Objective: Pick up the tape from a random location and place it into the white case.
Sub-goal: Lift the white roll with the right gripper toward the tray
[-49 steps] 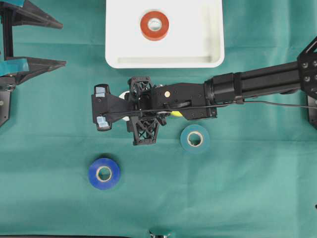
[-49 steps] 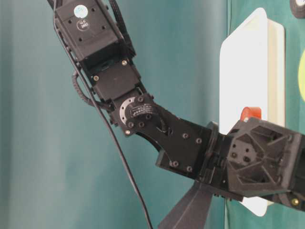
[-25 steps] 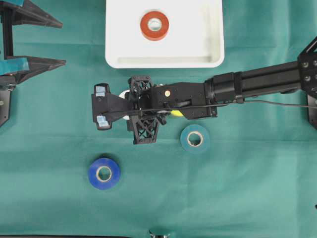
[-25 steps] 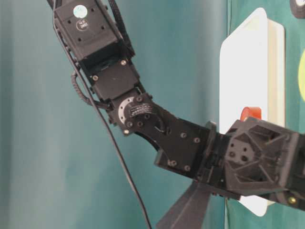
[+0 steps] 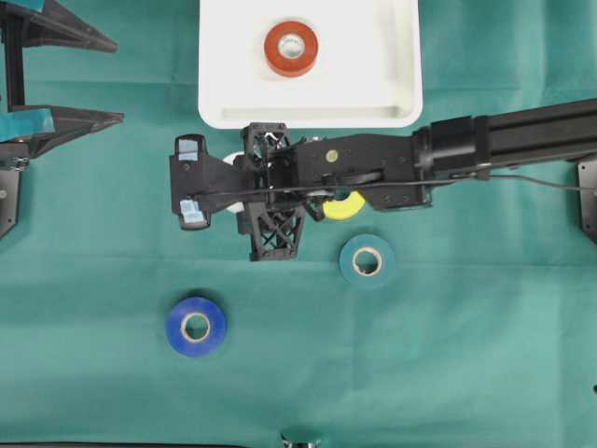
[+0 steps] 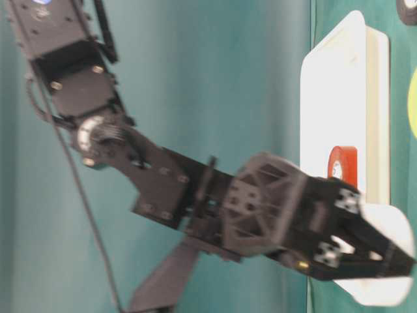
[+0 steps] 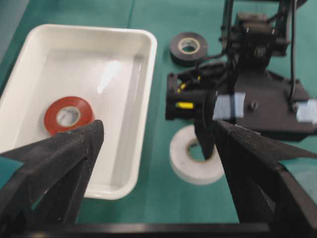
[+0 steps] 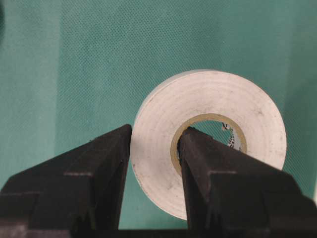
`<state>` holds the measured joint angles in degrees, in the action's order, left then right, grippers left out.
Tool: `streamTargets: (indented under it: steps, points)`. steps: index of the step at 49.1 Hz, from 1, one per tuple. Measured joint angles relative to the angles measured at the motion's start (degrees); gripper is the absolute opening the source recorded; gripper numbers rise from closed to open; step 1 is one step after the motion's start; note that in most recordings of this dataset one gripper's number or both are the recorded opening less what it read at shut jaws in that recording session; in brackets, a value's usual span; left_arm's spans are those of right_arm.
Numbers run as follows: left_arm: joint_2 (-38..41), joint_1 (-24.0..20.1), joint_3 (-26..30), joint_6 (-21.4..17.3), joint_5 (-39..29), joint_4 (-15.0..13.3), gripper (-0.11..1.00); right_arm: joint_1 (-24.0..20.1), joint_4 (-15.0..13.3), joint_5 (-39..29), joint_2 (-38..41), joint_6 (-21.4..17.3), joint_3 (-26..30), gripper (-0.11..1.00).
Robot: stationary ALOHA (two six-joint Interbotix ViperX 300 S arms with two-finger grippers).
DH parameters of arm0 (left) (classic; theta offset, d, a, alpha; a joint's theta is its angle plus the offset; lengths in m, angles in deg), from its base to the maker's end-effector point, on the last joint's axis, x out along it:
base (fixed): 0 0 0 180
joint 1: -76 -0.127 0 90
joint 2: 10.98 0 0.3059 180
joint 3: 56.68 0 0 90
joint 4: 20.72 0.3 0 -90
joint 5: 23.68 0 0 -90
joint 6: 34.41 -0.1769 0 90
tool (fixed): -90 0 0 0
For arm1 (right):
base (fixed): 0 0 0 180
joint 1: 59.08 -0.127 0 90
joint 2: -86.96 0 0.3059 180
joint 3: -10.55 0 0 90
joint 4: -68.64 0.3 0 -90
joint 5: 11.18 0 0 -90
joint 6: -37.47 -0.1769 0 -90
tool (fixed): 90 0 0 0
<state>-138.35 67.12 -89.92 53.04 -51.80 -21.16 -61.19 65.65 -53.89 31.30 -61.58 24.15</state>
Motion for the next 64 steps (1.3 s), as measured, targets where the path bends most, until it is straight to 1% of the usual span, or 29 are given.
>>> streamTargets:
  steps: [15,26,44,54,64]
  points:
    - [0.00,0.00,0.00,0.00,0.09,0.00,0.98,0.00,-1.23,-5.10,-4.39,0.00,0.26,0.33]
    - [-0.09,0.00,0.00,0.00,0.09,0.09,0.98,-0.09,-2.29,-9.84,-5.98,0.09,2.46,0.33]
    - [0.00,0.00,0.00,0.00,0.00,0.00,0.98,-0.35,-5.27,-17.23,-9.23,0.26,7.47,0.33]
    - [-0.09,-0.44,0.00,0.00,0.09,0.00,0.98,-0.88,-6.68,-19.60,-10.11,0.26,9.58,0.33]
    - [0.00,-0.79,0.00,0.00,0.00,0.00,0.98,-1.05,-6.86,-20.39,-10.28,0.26,9.93,0.33]
